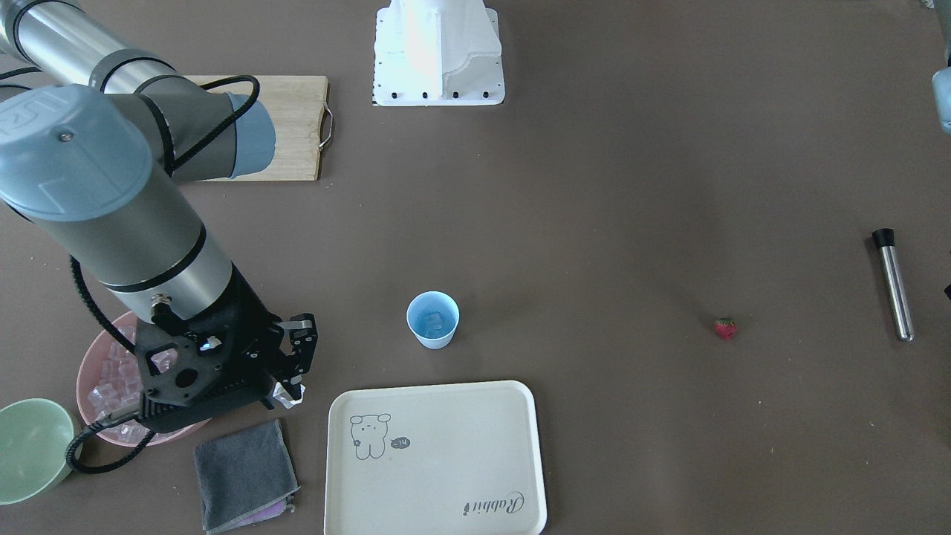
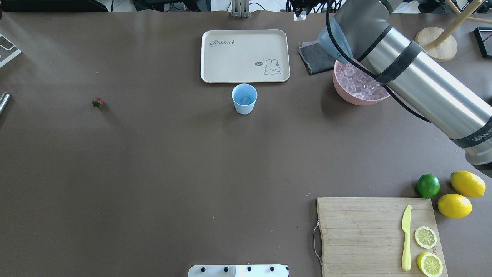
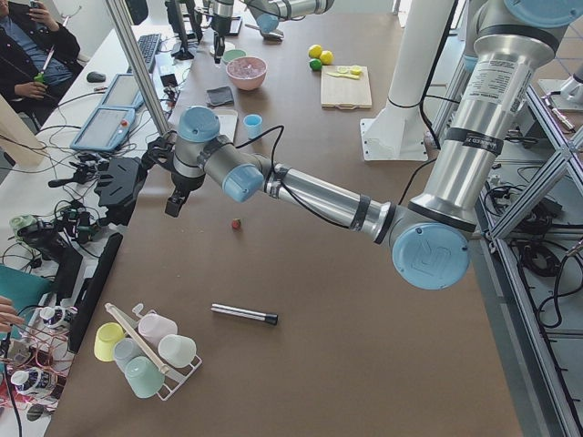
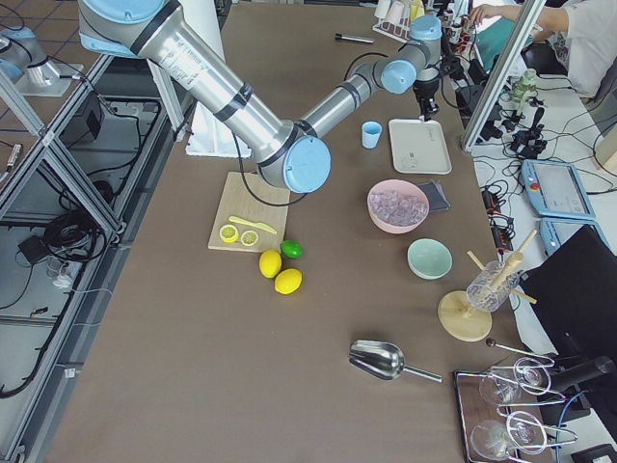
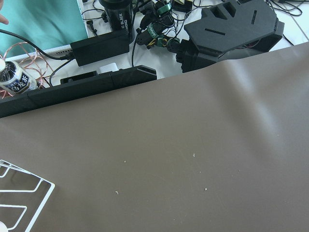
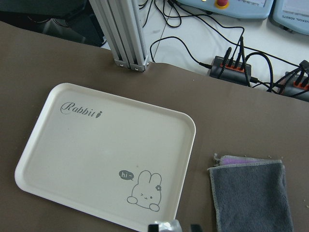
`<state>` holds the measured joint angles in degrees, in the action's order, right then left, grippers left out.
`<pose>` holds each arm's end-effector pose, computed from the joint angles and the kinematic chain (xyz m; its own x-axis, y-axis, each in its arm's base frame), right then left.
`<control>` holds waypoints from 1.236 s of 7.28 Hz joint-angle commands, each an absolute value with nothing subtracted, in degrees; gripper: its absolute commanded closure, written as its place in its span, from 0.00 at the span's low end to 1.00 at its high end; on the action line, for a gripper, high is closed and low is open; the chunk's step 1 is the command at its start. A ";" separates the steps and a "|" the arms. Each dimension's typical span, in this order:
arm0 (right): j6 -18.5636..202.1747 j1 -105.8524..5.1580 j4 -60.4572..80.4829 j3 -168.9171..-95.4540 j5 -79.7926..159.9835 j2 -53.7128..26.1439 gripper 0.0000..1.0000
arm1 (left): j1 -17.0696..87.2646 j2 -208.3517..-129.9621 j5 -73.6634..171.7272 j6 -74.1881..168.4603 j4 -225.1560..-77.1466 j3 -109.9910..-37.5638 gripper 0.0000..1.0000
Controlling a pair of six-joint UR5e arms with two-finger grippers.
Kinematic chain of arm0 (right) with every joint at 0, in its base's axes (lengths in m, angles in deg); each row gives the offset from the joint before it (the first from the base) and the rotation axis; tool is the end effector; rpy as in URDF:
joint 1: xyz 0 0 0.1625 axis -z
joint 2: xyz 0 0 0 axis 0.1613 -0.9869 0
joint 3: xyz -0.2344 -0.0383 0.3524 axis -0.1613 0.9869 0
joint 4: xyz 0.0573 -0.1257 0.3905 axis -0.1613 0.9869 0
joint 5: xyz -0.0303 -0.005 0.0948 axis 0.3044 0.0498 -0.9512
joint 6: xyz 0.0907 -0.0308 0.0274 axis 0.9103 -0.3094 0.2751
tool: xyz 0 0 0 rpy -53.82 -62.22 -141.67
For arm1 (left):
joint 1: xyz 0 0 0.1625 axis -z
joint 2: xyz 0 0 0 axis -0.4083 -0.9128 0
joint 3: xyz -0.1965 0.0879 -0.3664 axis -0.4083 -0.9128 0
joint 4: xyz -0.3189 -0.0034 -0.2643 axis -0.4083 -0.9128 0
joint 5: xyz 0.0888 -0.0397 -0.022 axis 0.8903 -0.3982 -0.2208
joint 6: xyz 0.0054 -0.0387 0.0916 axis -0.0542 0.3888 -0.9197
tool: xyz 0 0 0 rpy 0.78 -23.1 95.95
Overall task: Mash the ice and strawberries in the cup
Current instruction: 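Carry the ice cube with the right gripper over the light-blue cup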
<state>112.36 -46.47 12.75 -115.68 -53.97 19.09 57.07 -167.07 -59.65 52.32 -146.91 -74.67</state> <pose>-0.3632 -0.6897 0.1493 0.6487 -0.3096 0.6952 -0.0366 0.8997 0.4349 0.0275 -0.6261 0.4288 0.6870 0.2544 -0.6806 0.1265 0.8805 0.4569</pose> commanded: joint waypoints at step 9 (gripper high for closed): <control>117.40 -30.27 6.74 -113.90 -39.45 19.29 1.00 | 57.02 -166.79 -59.51 52.36 -147.11 -72.98 0.02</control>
